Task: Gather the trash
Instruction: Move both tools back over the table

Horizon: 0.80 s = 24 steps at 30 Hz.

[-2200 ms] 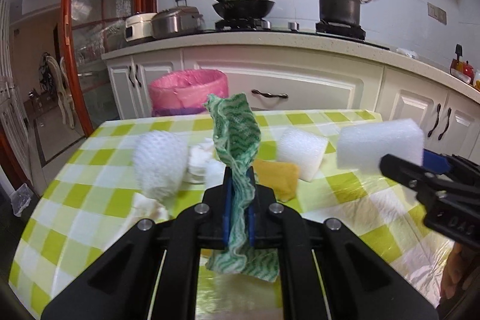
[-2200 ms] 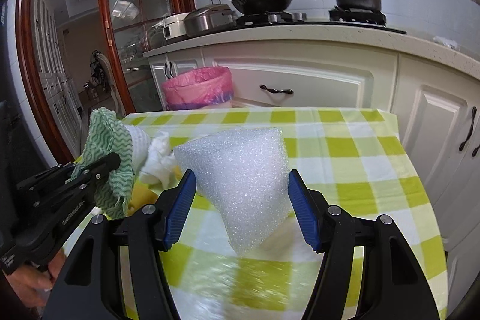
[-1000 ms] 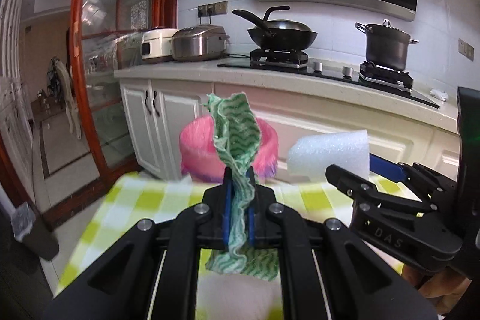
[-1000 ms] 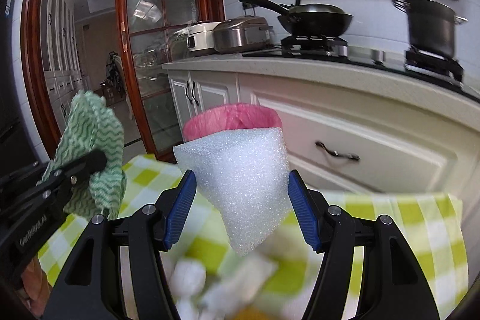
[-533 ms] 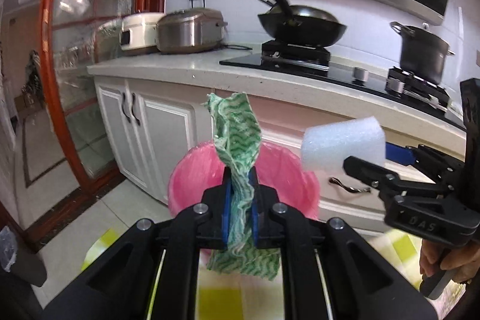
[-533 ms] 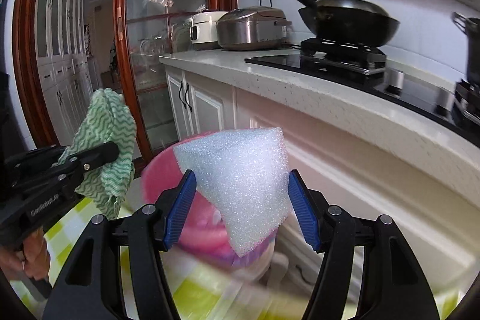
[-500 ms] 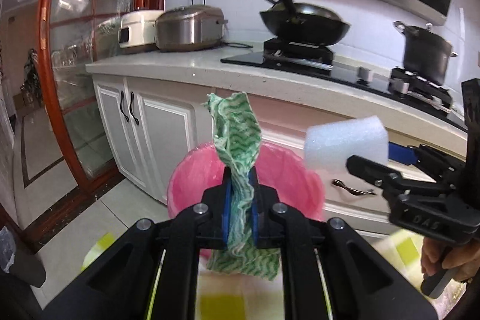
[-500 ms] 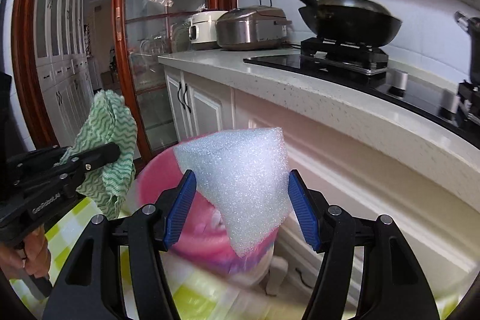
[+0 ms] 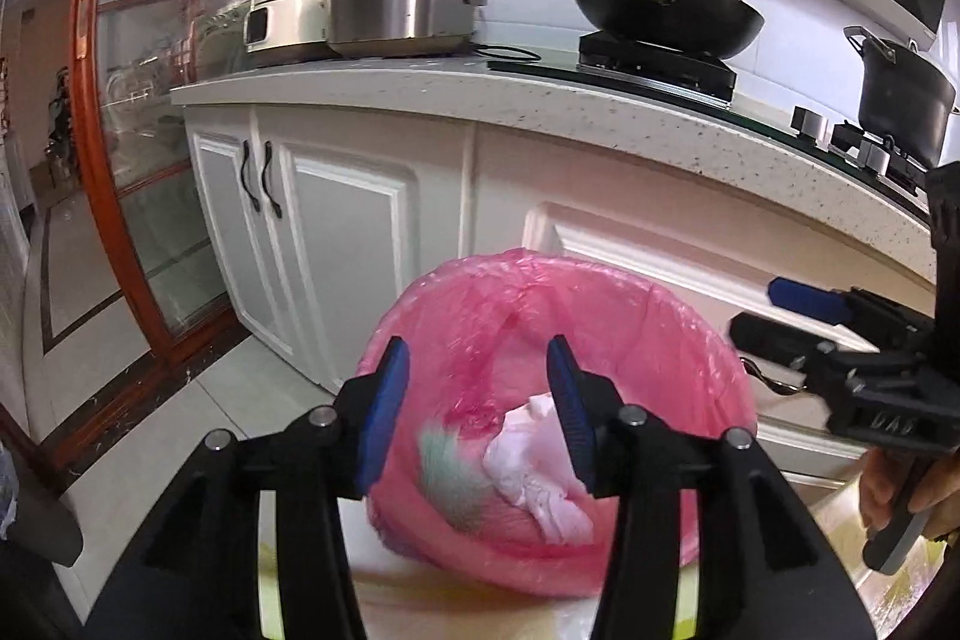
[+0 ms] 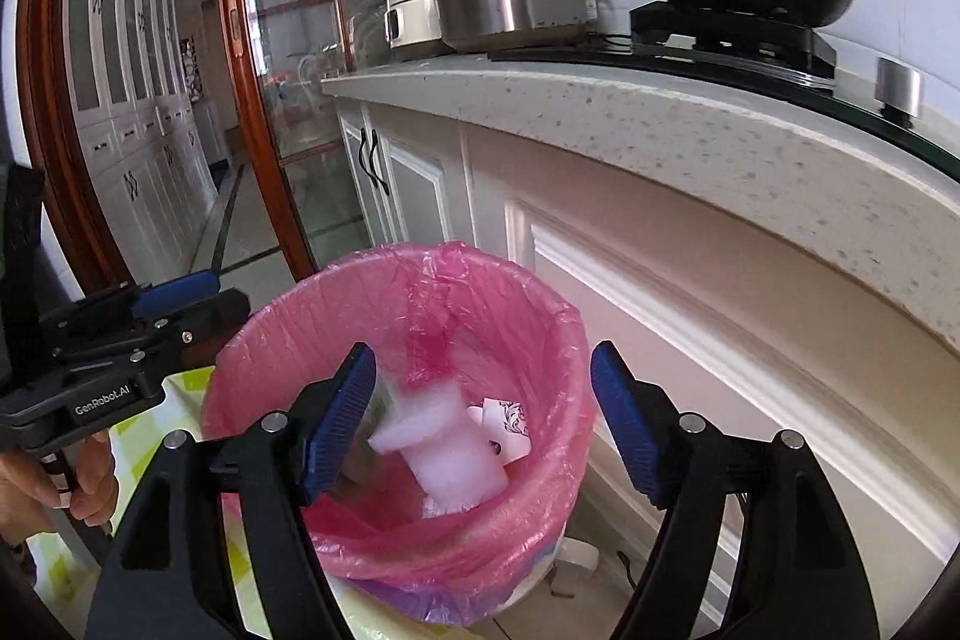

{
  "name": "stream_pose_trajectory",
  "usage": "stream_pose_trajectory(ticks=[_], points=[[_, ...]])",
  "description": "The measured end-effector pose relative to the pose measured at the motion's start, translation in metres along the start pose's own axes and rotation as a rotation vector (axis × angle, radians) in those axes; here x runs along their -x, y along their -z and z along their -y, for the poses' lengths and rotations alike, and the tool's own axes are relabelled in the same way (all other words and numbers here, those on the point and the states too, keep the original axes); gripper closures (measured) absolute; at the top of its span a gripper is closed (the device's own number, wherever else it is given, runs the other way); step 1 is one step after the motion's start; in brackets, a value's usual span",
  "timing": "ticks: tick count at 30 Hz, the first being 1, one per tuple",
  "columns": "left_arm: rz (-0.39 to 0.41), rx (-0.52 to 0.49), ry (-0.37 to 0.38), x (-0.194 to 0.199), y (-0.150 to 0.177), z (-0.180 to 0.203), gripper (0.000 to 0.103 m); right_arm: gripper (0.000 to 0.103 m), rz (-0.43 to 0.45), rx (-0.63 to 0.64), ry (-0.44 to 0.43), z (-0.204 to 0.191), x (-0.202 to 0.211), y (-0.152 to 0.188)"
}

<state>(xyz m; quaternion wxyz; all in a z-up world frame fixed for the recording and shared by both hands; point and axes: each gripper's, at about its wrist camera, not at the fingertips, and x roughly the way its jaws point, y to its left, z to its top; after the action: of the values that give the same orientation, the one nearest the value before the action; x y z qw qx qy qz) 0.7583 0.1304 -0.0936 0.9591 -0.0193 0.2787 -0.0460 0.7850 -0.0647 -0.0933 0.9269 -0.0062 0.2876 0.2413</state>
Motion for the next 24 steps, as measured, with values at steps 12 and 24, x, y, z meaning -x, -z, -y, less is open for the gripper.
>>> stream_pose_trajectory(ticks=[12, 24], points=[[0.133, 0.025, -0.059, 0.178, 0.038, 0.048, 0.013, 0.025, 0.056, 0.003, 0.019, -0.051, 0.184, 0.045], [0.178, -0.027, -0.074, 0.343, 0.158, 0.109, 0.007, 0.023, 0.071, -0.012, 0.079, -0.102, 0.328, 0.171]])
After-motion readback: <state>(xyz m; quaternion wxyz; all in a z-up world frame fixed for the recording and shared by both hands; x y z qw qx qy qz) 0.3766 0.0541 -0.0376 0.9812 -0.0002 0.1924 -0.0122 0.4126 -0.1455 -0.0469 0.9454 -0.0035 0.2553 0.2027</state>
